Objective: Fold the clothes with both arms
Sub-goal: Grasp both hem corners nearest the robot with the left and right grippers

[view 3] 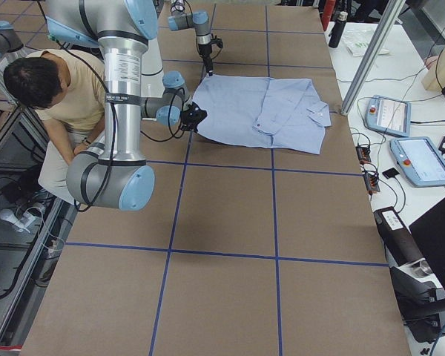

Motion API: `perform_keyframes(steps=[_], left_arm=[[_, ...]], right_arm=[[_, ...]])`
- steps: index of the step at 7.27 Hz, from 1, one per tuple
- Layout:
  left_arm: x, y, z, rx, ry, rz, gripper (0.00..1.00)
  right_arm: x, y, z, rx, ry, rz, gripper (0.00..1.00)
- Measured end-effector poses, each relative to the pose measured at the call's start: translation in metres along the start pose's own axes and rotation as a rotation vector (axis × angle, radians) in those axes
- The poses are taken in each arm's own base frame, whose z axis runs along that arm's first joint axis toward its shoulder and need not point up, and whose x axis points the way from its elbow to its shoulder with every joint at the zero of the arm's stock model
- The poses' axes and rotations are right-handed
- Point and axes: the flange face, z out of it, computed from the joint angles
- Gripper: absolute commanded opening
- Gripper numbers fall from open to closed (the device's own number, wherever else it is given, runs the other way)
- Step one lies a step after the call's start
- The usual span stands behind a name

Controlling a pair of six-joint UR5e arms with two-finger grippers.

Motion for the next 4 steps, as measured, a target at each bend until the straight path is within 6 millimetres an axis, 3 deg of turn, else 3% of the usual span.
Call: perform_keyframes(steps=[1,4], left_arm=[[-0.0002,0.0002,0.0006,0.000,-0.001,-0.001,0.00],[-0.0001,0.0003,0.0007,0.000,0.000,-0.018,0.00]], right_arm=[[0.0003,0.0004,0.0001,-0.001,0.001,-0.001,0.00],[0.0006,0.0009,0.0003,-0.001,0.001,0.000,0.00]])
